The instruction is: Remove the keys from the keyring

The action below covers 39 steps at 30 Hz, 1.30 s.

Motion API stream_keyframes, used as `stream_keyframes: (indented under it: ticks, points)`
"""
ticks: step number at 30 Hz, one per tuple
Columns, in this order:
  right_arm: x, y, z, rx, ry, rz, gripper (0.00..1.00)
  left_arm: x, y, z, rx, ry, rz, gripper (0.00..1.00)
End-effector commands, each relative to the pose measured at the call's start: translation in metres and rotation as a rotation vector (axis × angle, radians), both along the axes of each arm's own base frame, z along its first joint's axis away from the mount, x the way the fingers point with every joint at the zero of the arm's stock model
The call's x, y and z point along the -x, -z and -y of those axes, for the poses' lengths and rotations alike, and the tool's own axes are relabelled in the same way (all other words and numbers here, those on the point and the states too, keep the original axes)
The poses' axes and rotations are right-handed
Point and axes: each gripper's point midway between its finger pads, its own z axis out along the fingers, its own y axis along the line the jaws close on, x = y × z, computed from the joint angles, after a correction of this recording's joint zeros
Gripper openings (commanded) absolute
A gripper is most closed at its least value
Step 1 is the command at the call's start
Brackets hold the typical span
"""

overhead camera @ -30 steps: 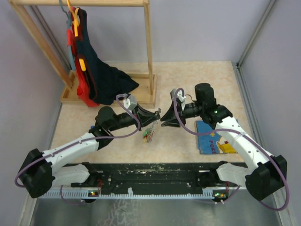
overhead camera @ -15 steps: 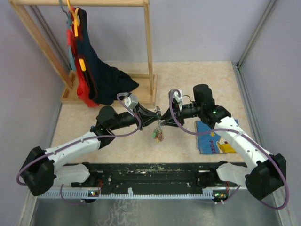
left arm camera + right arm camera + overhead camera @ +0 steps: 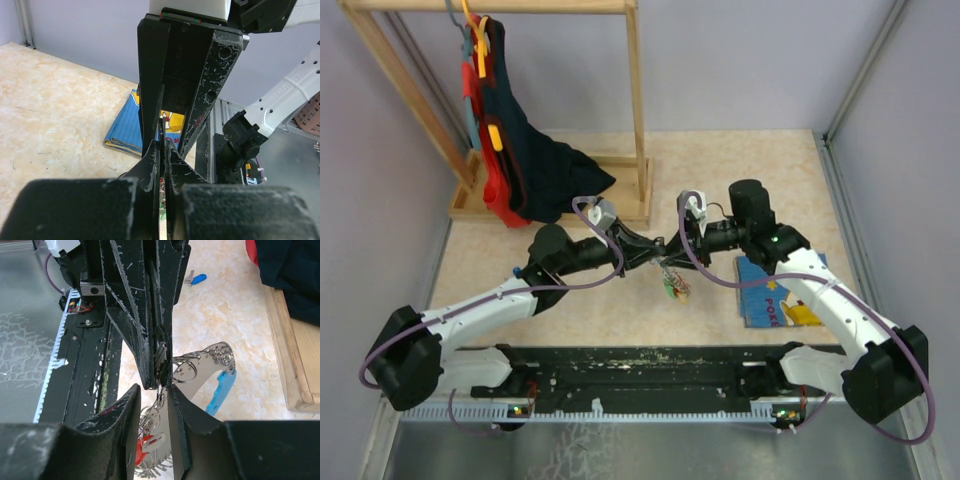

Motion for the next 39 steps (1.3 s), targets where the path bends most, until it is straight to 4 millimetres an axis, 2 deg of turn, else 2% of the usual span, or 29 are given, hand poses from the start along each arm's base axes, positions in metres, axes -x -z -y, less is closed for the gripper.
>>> stream_keyframes:
  ticks: [1,7,12,24,28,39]
  points:
    - [-0.0017,-0.0054,-0.0048,-0.022,-0.016,0.054,0.27,0.0025,-0.0431,0.0001,0.101,0.017,0.085,0.0]
    - [-0.0015,-0.0045,-0.0038,-0.015,-0.017,0.066,0.22,0.0027,-0.0439,-0.0014,0.103,0.01,0.086,0.0]
    - [-0.0002,-0.0053,-0.0044,-0.018,-0.026,0.064,0.0,0.0039,-0.045,-0.0021,0.105,0.014,0.088,0.0]
    - [-0.0017,-0.005,-0.0044,-0.013,-0.018,0.062,0.0,0.0059,-0.046,-0.0042,0.106,0.012,0.092,0.0]
    - [-0.0034,-0.0038,-0.0048,-0.013,-0.01,0.059,0.1,0.0084,-0.045,-0.0021,0.106,0.034,0.085,0.0]
    - [-0.0013,-0.0041,-0.0061,-0.015,-0.019,0.057,0.14,0.0109,-0.0436,0.0025,0.105,0.07,0.08,0.0]
